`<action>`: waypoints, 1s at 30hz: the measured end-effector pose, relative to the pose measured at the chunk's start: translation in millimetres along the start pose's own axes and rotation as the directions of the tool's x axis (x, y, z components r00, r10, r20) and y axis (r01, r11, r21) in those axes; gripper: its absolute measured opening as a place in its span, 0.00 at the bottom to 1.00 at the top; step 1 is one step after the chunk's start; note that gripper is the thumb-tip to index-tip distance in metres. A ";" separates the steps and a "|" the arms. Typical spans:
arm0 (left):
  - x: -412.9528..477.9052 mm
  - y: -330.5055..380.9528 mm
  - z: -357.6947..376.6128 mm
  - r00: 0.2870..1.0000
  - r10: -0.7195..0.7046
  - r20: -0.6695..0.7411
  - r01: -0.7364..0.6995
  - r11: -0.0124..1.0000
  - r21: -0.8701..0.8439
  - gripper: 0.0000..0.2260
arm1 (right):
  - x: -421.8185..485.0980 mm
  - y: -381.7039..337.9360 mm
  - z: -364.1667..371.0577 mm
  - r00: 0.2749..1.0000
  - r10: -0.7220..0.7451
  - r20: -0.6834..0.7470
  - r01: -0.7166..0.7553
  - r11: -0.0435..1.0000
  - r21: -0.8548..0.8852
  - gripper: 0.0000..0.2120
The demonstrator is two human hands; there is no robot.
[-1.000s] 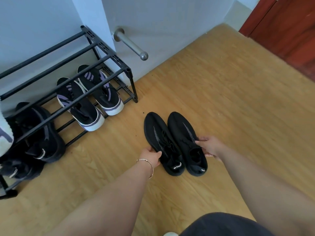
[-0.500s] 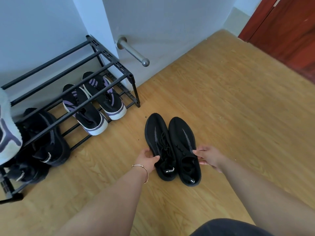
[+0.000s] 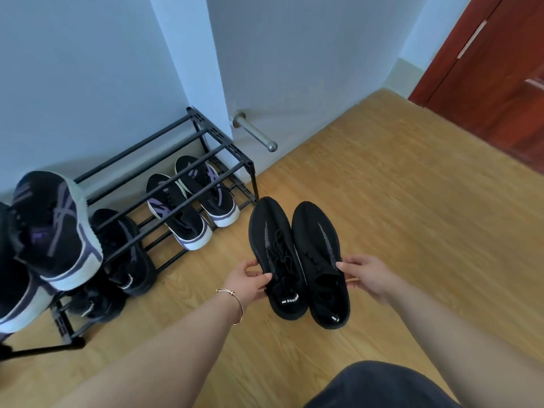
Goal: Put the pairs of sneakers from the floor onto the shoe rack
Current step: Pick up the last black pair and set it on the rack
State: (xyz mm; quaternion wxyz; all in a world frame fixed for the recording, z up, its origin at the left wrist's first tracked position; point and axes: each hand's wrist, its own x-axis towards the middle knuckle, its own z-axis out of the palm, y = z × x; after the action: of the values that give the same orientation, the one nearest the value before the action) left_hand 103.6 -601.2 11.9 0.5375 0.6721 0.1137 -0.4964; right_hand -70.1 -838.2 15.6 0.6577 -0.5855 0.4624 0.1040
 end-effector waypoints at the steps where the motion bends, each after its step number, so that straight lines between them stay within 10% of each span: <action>1: -6.1 7.0 -5.4 1.000 0.012 0.004 -0.012 1.000 -0.006 0.22 | -2.9 -8.3 2.0 1.000 -0.017 0.001 0.017 1.000 0.020 0.11; 30: -57.3 124.0 -140.1 0.934 0.263 -0.241 -0.305 0.939 -0.161 0.24 | 5.4 -217.0 155.1 0.914 -0.402 0.052 0.402 0.880 -0.252 0.08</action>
State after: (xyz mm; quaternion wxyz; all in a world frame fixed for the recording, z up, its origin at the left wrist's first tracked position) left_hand 237.6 -511.5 122.9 0.6516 0.6753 0.1209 -0.3236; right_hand 155.5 -769.5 140.4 0.5830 -0.7489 0.3140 0.0242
